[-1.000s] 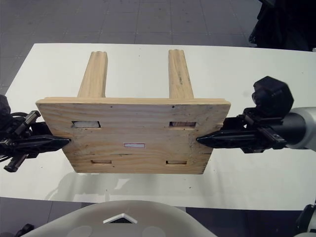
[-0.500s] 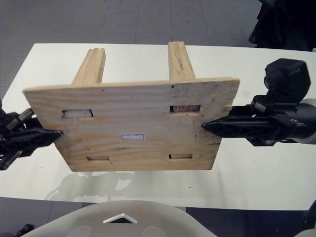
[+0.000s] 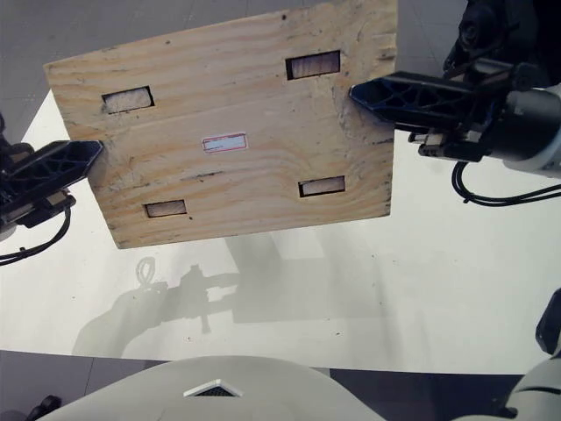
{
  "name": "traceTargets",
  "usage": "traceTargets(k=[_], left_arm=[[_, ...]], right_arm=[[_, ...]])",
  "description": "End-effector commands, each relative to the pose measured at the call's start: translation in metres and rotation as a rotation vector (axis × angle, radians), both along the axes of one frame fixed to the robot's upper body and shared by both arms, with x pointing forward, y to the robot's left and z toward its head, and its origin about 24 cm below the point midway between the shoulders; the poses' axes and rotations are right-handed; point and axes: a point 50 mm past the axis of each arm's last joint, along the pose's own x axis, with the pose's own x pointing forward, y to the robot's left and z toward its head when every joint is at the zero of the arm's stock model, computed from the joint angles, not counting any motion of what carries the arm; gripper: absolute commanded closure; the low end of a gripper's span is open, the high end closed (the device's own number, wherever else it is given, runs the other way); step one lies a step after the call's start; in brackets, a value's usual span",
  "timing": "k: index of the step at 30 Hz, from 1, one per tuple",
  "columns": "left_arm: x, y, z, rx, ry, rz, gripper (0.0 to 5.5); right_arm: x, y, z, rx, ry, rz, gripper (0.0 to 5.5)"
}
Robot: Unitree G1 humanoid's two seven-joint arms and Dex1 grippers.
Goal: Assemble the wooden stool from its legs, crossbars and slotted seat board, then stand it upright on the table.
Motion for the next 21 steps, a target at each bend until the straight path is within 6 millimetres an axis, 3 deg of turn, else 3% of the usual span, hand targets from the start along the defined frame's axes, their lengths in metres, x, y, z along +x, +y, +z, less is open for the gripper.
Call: traceTargets(k=[1,5,13,21], left_arm=[[0.009,-0.007,0.023,0.056,-0.047,0.013,4.17],[0.015,-0.005,0.027,0.044,-0.015,0.02,4.14],[0.008,-0.013,0.009,0.012,0.027,0.061,4.1],[0.03,-0.017,0.013,-0.017,0.062,0.171,4.03]], right_arm=[[-0.01,0.011,-0.012,-0.204,0.075,0.089,4.22],[-0.003,0.011,-0.011,-0.242,0.134,0.1,4.16],[0.02,0.011,0.002,-0.332,0.273,0.086,4.14],[0.044,0.007,-0.019,-0.473,0.397,-0.059,4.09]])
